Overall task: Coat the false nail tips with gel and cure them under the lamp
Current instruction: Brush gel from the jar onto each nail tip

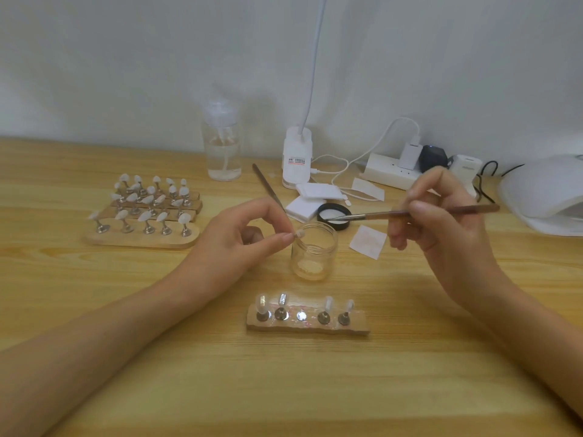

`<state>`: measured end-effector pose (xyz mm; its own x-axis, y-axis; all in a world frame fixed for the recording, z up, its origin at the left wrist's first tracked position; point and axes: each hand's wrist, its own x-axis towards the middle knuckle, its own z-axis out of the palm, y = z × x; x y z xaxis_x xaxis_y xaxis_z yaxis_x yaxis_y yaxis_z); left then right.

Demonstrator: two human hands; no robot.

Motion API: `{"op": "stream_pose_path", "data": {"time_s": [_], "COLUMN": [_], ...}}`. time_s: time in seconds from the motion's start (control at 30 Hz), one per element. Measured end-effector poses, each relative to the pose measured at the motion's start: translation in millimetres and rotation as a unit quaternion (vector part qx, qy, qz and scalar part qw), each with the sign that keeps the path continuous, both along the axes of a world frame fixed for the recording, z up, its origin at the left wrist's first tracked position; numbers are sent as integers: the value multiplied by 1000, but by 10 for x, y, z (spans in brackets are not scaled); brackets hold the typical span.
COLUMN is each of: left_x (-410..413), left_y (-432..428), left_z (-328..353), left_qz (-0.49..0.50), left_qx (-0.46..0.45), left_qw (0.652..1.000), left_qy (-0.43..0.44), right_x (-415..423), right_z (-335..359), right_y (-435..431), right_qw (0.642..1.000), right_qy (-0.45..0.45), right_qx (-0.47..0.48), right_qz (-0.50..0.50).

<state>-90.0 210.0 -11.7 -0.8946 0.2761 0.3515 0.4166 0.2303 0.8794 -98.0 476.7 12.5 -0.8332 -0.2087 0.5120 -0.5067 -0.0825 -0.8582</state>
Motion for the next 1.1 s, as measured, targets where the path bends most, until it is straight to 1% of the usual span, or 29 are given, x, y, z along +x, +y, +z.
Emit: {"op": "stream_pose_path", "data": {"time_s": [0.07,0.1,0.23,0.33,0.43,0.5,0.6,0.67,0.73,0.9,0.97,1.03,1.1], "left_x": [-1,2,5,2,-2,-11,-23,-16,6,171,279,409,516], "left_y": [-2,-1,3,5,-7,-41,-79,-106,-117,-63,-37,-5,41], "left_z": [0,-2,-3,-3,5,41,144,203,251,352,368,377,348], "left_qz": [0,0,2,6,16,40,44,40,25,9,-12,-56,-73], "left_qx": [1,2,0,-12,19,70,186,213,185,59,62,68,5], "left_qw": [1000,1000,1000,1000,999,994,971,965,973,995,996,993,996], "left_qy": [1,1,1,0,-30,-75,-141,-148,-137,-77,-69,-79,-45], "right_x": [18,24,15,-19,-44,-46,-29,-7,8,6,6,8,8], "right_z": [9,6,28,19,-16,-31,-74,-93,-92,-93,-90,-91,-86], "right_y": [-8,0,58,98,93,50,-18,-60,-83,-87,-90,-90,-91], "right_qw": [998,997,997,998,1000,997,987,980,973,962,962,963,962], "right_qy": [44,56,68,57,1,-54,-137,-175,-206,-253,-253,-245,-244], "right_qx": [50,56,35,33,-22,-53,-81,-95,-108,-100,-106,-112,-120], "right_qz": [18,18,8,-7,-15,-8,15,21,10,0,-6,-13,-18]}}
